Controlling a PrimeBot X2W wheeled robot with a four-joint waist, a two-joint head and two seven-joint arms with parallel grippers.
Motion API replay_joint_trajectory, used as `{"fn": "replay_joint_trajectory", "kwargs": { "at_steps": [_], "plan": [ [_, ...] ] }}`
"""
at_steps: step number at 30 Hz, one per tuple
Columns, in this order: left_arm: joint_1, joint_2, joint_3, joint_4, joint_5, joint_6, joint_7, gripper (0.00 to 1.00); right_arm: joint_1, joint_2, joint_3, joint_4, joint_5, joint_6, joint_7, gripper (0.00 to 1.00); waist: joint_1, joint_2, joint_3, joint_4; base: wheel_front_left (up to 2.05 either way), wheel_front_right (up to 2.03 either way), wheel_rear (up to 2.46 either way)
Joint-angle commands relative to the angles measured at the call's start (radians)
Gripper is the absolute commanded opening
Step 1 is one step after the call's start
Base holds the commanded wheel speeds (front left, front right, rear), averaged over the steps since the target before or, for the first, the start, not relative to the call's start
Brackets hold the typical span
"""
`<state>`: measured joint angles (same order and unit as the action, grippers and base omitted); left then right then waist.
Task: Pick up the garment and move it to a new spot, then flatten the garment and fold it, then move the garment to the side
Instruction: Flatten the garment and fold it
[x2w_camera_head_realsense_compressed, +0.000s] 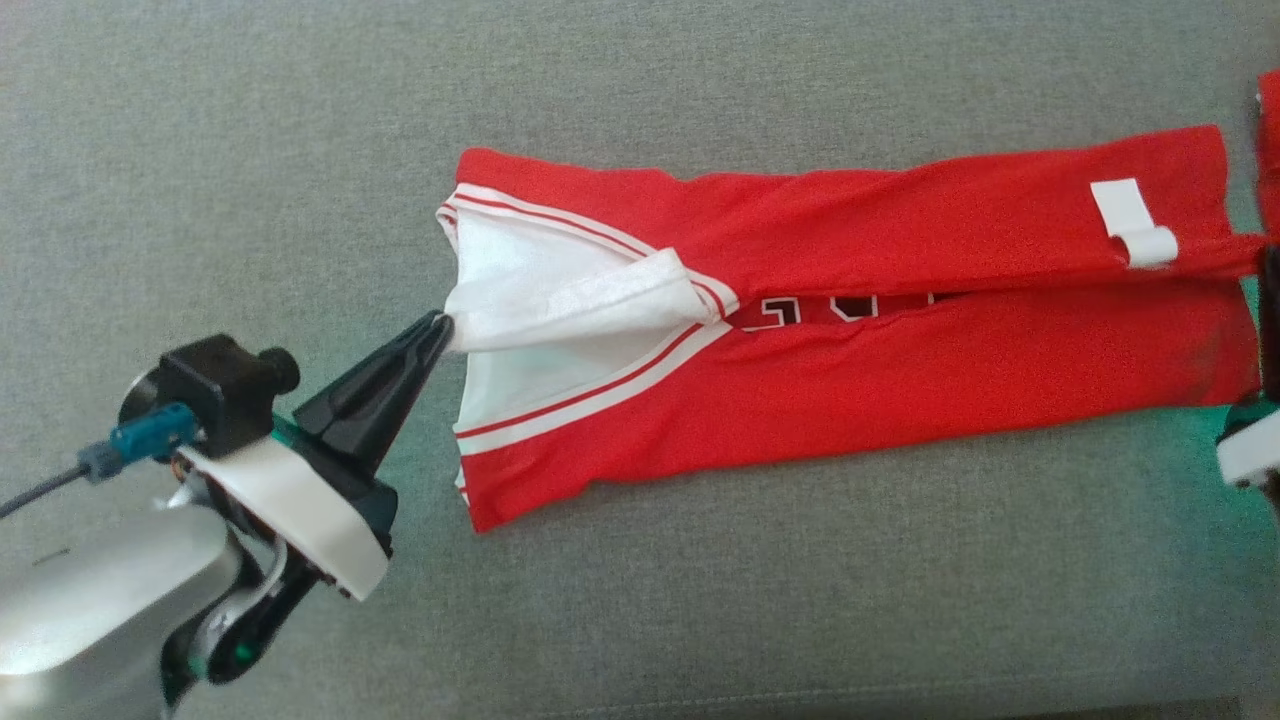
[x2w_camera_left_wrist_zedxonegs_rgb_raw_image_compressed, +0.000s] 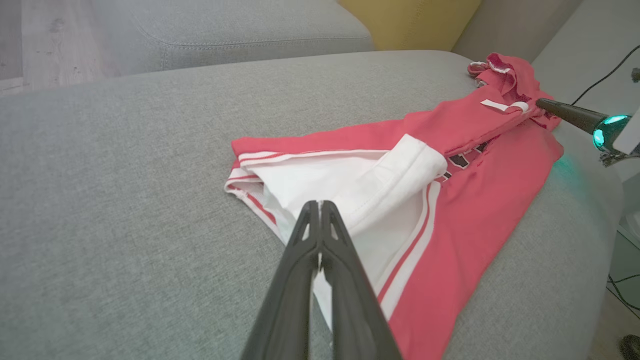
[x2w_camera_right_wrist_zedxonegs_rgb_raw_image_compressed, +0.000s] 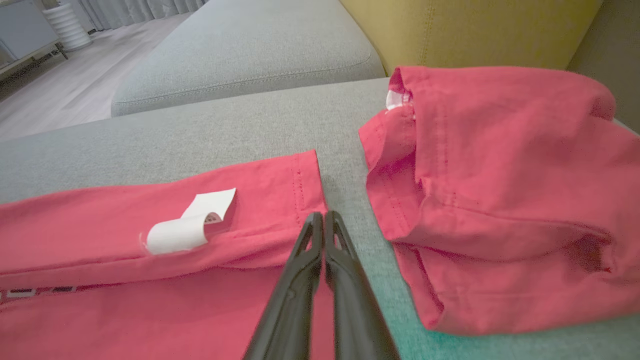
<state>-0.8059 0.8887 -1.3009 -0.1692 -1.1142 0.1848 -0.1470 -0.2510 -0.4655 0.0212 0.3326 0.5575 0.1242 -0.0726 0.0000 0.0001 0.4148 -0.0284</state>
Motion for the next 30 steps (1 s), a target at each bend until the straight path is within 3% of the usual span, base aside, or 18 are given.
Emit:
{"fn": "replay_joint_trajectory", "kwargs": {
  "at_steps": [1, 4, 5, 7, 8, 9, 10, 14, 18, 19, 20, 24, 26, 30],
  "plan": [
    [-0.003, 0.025, 0.036, -0.005, -0.007, -0.003, -0.014, 0.00, 0.033, -0.012, -0.009, -0.039, -0.017, 0.007, 0.006, 0.00, 0.0000, -0.0001, 0.001, -0.001, 0.00, 0.00, 0.00],
    [0.019, 0.001, 0.036, 0.017, -0.012, -0.004, -0.037, 0.00, 0.056, 0.016, -0.027, -0.055, -0.033, 0.007, 0.028, 0.00, 0.0000, -0.0001, -0.001, -0.005, 0.00, 0.00, 0.00],
    [0.025, -0.008, 0.037, 0.024, -0.011, 0.001, -0.047, 0.00, 0.060, 0.024, -0.031, -0.058, -0.036, 0.007, 0.034, 0.11, 0.0000, -0.0001, -0.002, -0.005, 0.00, 0.00, 0.00],
    [0.042, -0.030, 0.037, 0.039, -0.012, 0.006, -0.059, 0.00, 0.065, 0.039, -0.041, -0.057, -0.042, 0.007, 0.043, 0.49, 0.0000, -0.0001, -0.008, -0.004, 0.00, 0.00, 0.00],
    [0.048, -0.042, 0.038, 0.051, -0.007, 0.013, -0.067, 0.41, 0.067, 0.046, -0.049, -0.055, -0.044, 0.007, 0.046, 1.00, 0.0000, -0.0001, -0.012, -0.002, 0.00, 0.00, 0.00],
    [0.055, -0.059, 0.043, 0.064, -0.002, 0.025, -0.077, 0.85, 0.069, 0.055, -0.062, -0.053, -0.047, 0.007, 0.043, 1.00, 0.0000, -0.0001, -0.017, 0.001, 0.00, 0.00, 0.00],
    [0.061, -0.077, 0.049, 0.078, 0.011, 0.041, -0.087, 1.00, 0.072, 0.065, -0.075, -0.051, -0.049, 0.007, 0.039, 1.00, 0.0000, -0.0001, -0.022, 0.004, 0.00, 0.00, 0.00],
    [0.092, -0.155, 0.093, 0.135, 0.111, 0.134, -0.112, 1.00, 0.091, 0.102, -0.110, -0.058, -0.040, 0.007, 0.030, 1.00, 0.0000, -0.0001, -0.047, 0.017, 0.00, 0.00, 0.00],
    [0.186, -0.266, 0.278, 0.110, 0.285, 0.251, -0.114, 1.00, 0.115, 0.124, -0.150, -0.062, -0.031, 0.007, 0.035, 1.00, 0.0000, -0.0001, -0.071, 0.038, 0.00, 0.00, 0.00],
    [0.260, -0.319, 0.366, 0.086, 0.375, 0.293, -0.114, 1.00, 0.113, 0.133, -0.168, -0.052, -0.027, 0.007, 0.049, 1.00, 0.0000, -0.0001, -0.082, 0.047, 0.00, 0.00, 0.00],
    [0.296, -0.347, 0.405, 0.073, 0.419, 0.309, -0.114, 1.00, 0.108, 0.138, -0.181, -0.043, -0.018, 0.007, 0.057, 1.00, 0.0000, -0.0001, -0.088, 0.052, 0.00, 0.00, 0.00],
    [0.421, -0.444, 0.501, 0.036, 0.562, 0.323, -0.115, 1.00, 0.088, 0.144, -0.226, 0.015, 0.009, 0.007, 0.109, 1.00, 0.0000, -0.0001, -0.105, 0.078, 0.00, 0.00, 0.00],
    [0.443, -0.463, 0.514, 0.032, 0.592, 0.318, -0.115, 1.00, 0.083, 0.140, -0.234, 0.033, 0.010, 0.007, 0.125, 1.00, 0.0000, -0.0001, -0.108, 0.085, 0.00, 0.00, 0.00],
    [0.502, -0.520, 0.542, 0.036, 0.677, 0.280, -0.115, 1.00, 0.062, 0.136, -0.245, 0.098, 0.019, 0.007, 0.187, 1.00, 0.0000, -0.0001, -0.117, 0.107, 0.00, 0.00, 0.00]
  ]
}}
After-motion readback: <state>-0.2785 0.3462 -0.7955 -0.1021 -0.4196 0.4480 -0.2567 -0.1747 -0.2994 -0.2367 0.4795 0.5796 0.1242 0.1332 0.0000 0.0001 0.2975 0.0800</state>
